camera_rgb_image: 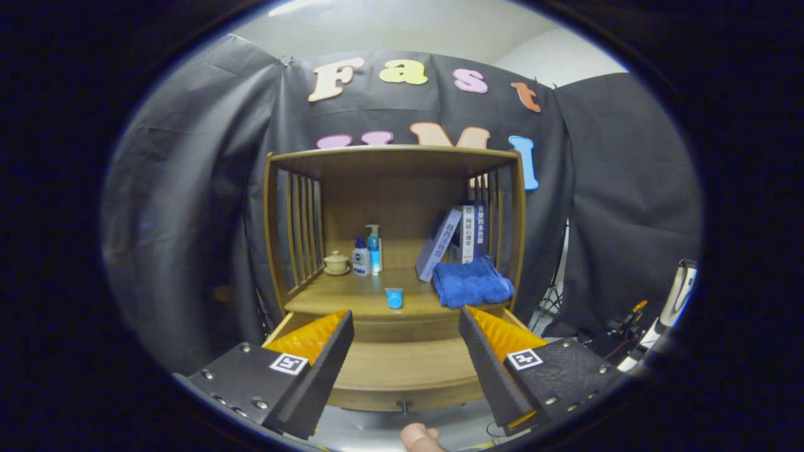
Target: Pull open the drawer, take out the items inside it, and place them on the countertop above the cabinet.
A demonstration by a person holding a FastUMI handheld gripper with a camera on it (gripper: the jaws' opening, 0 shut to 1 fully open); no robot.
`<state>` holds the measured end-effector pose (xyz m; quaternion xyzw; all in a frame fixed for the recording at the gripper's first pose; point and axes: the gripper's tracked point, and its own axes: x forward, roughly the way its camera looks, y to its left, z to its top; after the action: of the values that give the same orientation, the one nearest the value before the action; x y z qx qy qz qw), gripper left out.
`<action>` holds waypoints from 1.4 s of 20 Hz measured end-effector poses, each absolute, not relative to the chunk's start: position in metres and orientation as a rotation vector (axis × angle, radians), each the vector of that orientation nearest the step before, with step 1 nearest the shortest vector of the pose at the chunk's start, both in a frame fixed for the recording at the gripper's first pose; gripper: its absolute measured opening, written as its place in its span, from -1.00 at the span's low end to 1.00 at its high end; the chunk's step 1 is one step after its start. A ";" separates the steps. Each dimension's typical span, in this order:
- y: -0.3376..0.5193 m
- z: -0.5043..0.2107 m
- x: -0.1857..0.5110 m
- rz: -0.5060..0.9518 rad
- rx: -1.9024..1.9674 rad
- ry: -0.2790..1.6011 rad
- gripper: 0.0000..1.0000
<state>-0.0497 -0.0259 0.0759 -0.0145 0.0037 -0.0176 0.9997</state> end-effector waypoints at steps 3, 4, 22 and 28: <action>-0.035 0.037 -0.056 -0.039 -0.028 0.002 0.99; -0.038 0.021 -0.056 -0.039 -0.025 0.011 0.99; -0.021 -0.136 -0.018 0.028 -0.006 0.163 0.99; -0.013 -0.137 -0.011 0.012 -0.043 0.108 0.98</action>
<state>-0.0111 -0.0130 -0.1374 -0.0217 0.0541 0.0062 0.9983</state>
